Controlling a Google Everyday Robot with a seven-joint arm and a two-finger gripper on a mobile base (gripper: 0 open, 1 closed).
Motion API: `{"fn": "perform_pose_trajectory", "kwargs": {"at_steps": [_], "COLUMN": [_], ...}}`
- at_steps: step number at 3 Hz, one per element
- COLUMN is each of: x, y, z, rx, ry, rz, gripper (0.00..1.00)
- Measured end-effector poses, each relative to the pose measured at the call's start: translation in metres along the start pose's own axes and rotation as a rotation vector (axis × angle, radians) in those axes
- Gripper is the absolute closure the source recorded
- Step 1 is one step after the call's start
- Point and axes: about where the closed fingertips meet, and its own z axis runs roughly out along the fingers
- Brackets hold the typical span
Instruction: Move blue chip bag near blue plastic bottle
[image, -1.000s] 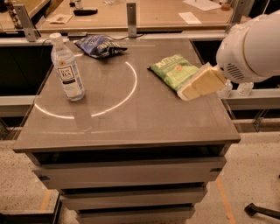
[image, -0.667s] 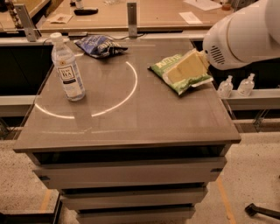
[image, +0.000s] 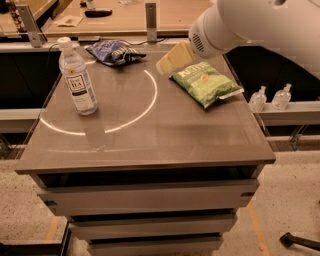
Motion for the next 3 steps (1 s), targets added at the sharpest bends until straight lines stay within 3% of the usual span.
{"fn": "perform_pose_trajectory", "kwargs": {"at_steps": [1,2,3], "x": [-0.028,-0.047,-0.059], "y": [0.000,0.006,0.016], "z": [0.031,0.059,0.085], "rx": [0.013,-0.031,-0.159], "ry": [-0.013,-0.045,-0.139], "rz": [0.096,0.175,0.250], "gripper": [0.00,0.00,0.00]}}
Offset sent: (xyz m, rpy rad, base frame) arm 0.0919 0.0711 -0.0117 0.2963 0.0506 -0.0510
